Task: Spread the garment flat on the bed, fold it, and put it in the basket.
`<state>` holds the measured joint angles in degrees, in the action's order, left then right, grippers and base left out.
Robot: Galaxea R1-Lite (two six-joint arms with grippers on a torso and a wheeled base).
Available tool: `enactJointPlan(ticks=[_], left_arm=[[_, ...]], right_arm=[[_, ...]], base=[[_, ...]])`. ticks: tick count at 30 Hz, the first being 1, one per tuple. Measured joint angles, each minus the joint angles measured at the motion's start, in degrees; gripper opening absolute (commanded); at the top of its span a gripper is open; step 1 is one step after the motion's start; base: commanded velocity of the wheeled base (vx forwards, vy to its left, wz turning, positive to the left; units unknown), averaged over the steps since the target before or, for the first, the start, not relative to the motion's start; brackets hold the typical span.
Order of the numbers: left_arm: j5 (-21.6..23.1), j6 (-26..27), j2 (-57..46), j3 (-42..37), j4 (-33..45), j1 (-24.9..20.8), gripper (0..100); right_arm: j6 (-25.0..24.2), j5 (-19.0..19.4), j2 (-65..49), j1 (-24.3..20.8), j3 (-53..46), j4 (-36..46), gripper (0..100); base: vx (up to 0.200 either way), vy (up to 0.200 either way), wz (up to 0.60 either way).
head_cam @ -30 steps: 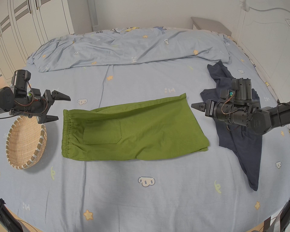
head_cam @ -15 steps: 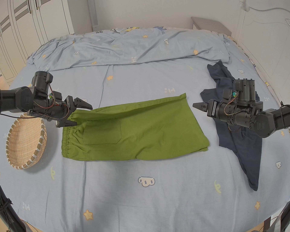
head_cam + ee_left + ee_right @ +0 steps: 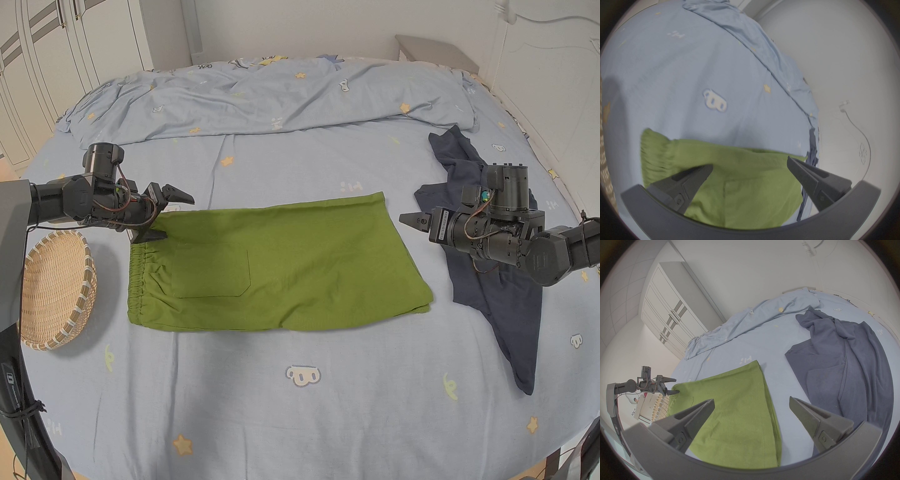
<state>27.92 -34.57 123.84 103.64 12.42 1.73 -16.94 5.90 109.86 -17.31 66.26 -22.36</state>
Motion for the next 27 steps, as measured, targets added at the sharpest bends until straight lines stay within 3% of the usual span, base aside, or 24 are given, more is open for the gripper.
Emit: enactJointPlan(ticks=[7, 15, 21, 27], left_arm=[[-0.30, -4.71, 4.46, 5.25, -5.91, 0.94, 100], [-0.48, -5.66, 6.61, 6.66, -6.00, 0.91, 100], [-0.41, -5.35, 3.04, 2.52, -4.88, 1.55, 100], [-0.26, -5.24, -5.16, -7.20, -4.96, 2.78, 100]], right_arm=[[-0.02, -0.10, 0.00, 0.00, -0.20, -0.02, 100], [-0.02, -0.13, 0.06, 0.26, -0.20, -0.05, 100], [-0.02, -0.11, 0.12, 0.26, -0.16, -0.05, 100], [0.00, -0.13, 0.12, 0.20, -0.16, -0.05, 100]], base=[[0.000, 0.000, 0.00], [0.000, 0.000, 0.00], [0.000, 0.000, 0.00], [0.000, 0.000, 0.00]])
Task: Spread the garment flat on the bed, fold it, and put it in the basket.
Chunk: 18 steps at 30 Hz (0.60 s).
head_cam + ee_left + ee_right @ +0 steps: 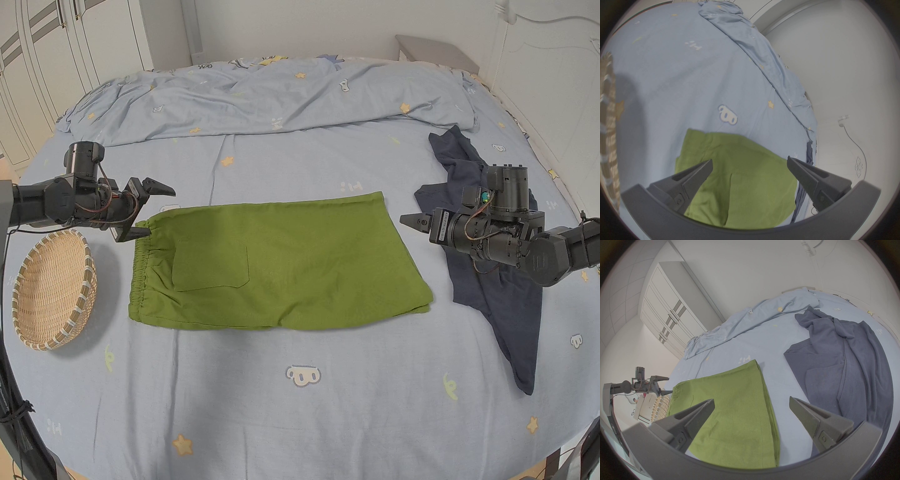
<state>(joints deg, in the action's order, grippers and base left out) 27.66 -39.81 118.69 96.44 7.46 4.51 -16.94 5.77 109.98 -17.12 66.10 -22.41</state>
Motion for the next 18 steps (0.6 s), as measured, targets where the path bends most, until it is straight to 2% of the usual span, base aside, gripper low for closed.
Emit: enactJointPlan(ticks=[8, 14, 18], left_arm=[[0.26, 3.91, -8.87, -17.27, -3.33, 2.46, 100], [0.41, 8.59, -11.13, -29.21, -17.18, 5.00, 100], [0.61, 9.68, -10.72, -32.72, -21.03, 6.53, 100]], right_arm=[[0.04, -0.05, -0.15, -0.05, -0.22, 0.02, 100], [0.06, 0.00, -0.69, -0.09, -0.61, 0.00, 100], [0.04, 0.00, -0.89, 0.12, -0.78, -0.72, 100]], base=[[0.000, 0.000, 0.00], [0.000, 0.000, 0.00], [0.000, 0.000, 0.00]])
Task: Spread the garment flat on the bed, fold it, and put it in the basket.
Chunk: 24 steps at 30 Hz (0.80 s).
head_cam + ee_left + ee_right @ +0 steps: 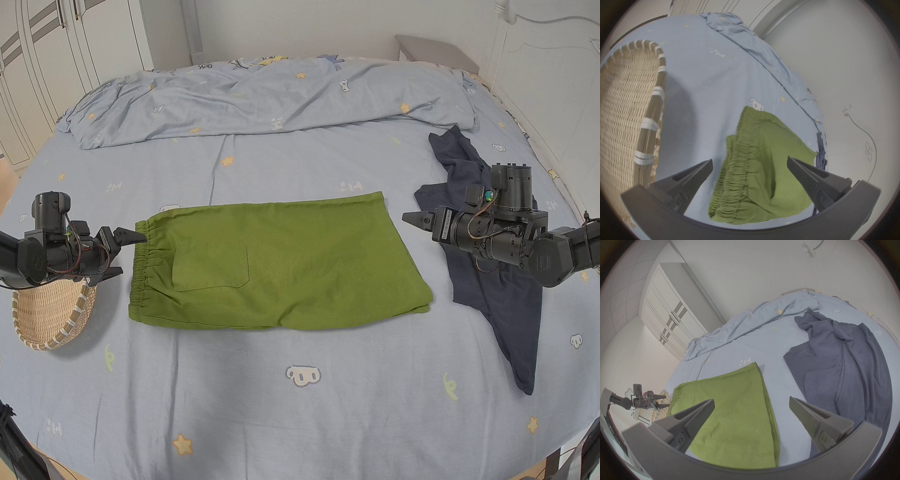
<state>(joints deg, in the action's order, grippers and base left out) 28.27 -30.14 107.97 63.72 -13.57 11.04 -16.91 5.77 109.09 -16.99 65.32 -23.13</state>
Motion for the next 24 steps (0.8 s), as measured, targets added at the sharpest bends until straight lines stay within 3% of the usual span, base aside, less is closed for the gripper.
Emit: enactJointPlan(ticks=[19, 24], left_arm=[[0.28, 0.30, 5.36, -0.24, -3.12, -0.68, 100], [2.07, 0.44, 6.00, -1.12, -4.06, -0.90, 100]], right_arm=[[0.02, -0.09, -0.27, 0.32, -0.63, -1.12, 100], [-0.02, 0.06, -0.27, 0.54, -0.60, -1.10, 100]], base=[[0.000, 0.000, 0.00], [0.000, 0.000, 0.00]])
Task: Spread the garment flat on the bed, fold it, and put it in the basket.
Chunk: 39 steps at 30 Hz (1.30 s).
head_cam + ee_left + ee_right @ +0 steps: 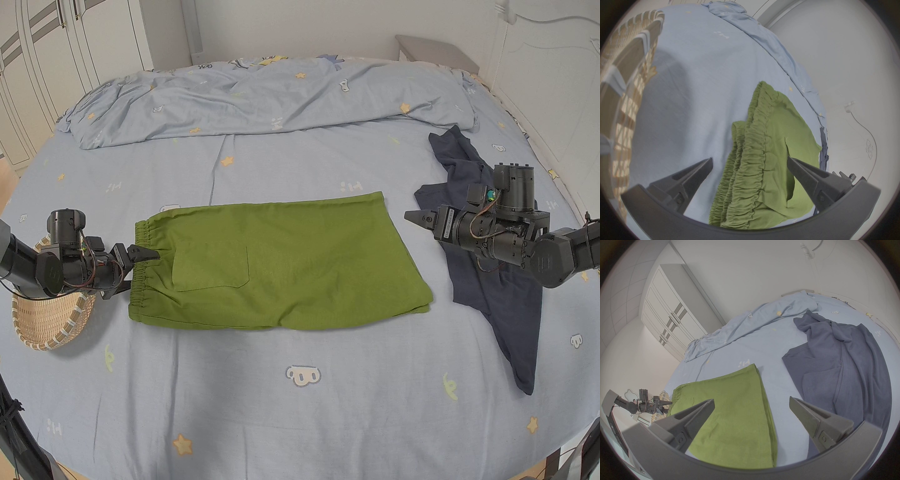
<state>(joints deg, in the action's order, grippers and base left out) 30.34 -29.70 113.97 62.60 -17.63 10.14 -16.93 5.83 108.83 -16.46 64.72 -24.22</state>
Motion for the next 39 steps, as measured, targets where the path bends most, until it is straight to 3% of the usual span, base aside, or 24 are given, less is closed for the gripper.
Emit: enactJointPlan(ticks=[6, 12, 21, 22, 31, 39], left_arm=[[2.47, -0.05, 1.30, -0.50, -1.52, 0.13, 100], [8.11, -0.11, 1.96, -2.32, -5.94, 0.38, 100], [9.14, -0.16, 4.06, -4.66, -12.03, 0.13, 100], [9.12, -0.22, 4.33, -4.75, -12.29, 0.13, 0], [9.07, -0.49, 5.16, -4.96, -12.01, 0.13, 0], [9.07, -0.71, 3.15, -5.19, -11.76, 0.77, 0]], right_arm=[[-0.11, 0.46, 0.11, 0.69, 0.52, -0.02, 100], [-0.17, 0.49, 0.33, 1.13, 0.93, -0.02, 100], [-0.30, 0.55, 0.95, 1.77, 1.73, 0.06, 100], [-0.35, 0.57, 1.07, 1.83, 1.88, 0.09, 100], [-2.36, 3.89, 1.51, 2.73, 2.61, 0.63, 100], [-2.39, 4.22, 3.96, 4.17, 4.99, 2.33, 100]], base=[[0.000, 0.000, 0.00], [0.000, 0.000, 0.00], [0.000, 0.000, 0.00], [0.000, 0.000, 0.00], [0.000, 0.000, 0.00], [0.000, 0.000, 0.00]])
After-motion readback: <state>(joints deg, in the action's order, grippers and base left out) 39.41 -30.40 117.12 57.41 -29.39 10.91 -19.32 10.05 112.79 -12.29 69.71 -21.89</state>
